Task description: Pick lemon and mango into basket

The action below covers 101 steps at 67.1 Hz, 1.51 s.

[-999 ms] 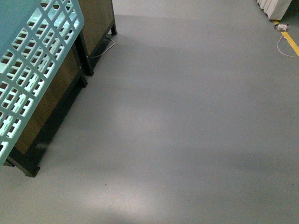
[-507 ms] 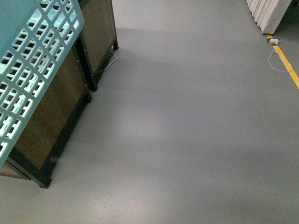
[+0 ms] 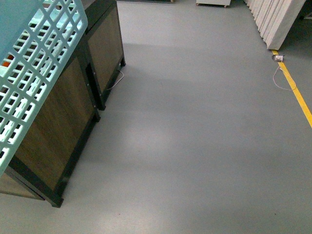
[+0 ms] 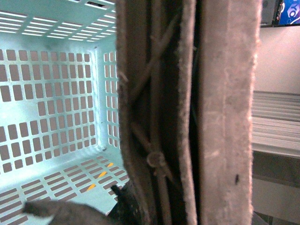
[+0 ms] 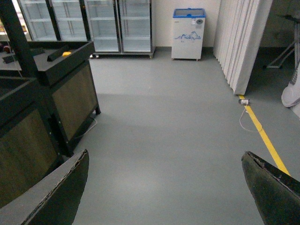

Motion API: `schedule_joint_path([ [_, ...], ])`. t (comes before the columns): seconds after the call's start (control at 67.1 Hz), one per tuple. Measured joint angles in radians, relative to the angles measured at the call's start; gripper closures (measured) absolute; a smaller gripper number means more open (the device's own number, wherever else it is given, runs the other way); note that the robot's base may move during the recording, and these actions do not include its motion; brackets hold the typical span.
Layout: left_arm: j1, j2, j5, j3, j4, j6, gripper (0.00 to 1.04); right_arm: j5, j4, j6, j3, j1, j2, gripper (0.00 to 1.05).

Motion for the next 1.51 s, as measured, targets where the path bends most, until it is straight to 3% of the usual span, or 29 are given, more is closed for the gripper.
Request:
schedule_joint_path([
  [1.506,-0.003,0.0,0.0,0.0,0.004,-0.007,0.91,0.0,-0.001,0.0,0.0,0.0,0.0,0.09],
])
